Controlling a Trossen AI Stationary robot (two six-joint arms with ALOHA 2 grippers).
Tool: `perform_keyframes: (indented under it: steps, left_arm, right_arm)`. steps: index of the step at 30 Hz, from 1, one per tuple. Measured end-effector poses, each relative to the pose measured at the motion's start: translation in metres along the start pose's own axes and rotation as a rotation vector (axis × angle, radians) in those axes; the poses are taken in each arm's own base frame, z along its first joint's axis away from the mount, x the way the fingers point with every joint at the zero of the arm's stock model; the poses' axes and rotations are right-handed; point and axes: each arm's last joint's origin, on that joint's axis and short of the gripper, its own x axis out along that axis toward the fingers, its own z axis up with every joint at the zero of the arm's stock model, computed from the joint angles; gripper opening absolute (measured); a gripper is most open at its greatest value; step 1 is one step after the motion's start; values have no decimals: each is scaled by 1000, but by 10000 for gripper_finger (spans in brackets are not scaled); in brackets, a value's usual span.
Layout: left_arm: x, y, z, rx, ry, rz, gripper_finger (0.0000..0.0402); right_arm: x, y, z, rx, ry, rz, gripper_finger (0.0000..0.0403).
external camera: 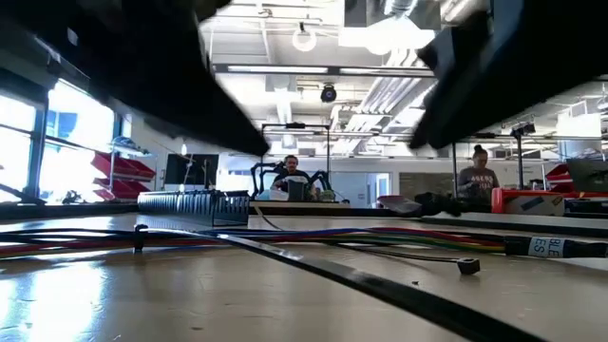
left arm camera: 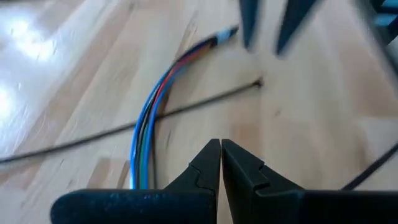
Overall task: Ziptie cables
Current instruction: Wrap the cable wires with the black zip tie
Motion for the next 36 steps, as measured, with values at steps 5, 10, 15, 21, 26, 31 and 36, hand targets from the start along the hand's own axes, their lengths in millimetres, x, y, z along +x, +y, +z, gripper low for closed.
perform_keyframes:
  steps: [5, 10, 15, 21, 26, 31, 36]
  left_arm:
    - [22, 2, -17, 1, 18, 15, 0]
    - [41, 4, -22, 67, -8, -40, 0]
    - [49, 8, -17, 126, -37, -100, 0]
    - [52, 13, -15, 128, -21, -135, 0]
    - [52, 11, -15, 159, -20, -146, 0]
    - [49, 7, -17, 174, -16, -170, 0]
    - [40, -7, -20, 186, -26, -238, 0]
  right_arm:
    - [7, -11, -19, 195, 90, -83, 100]
    - [14, -6, -24, 236, 79, 12, 96]
    - [28, -3, -26, 223, 79, 71, 96]
    - [27, 1, -14, 58, 31, 87, 96]
    - [18, 2, 0, -202, 56, 75, 96]
    - [19, -16, 16, -370, 140, 152, 105]
    - [24, -31, 26, -587, 144, 310, 119]
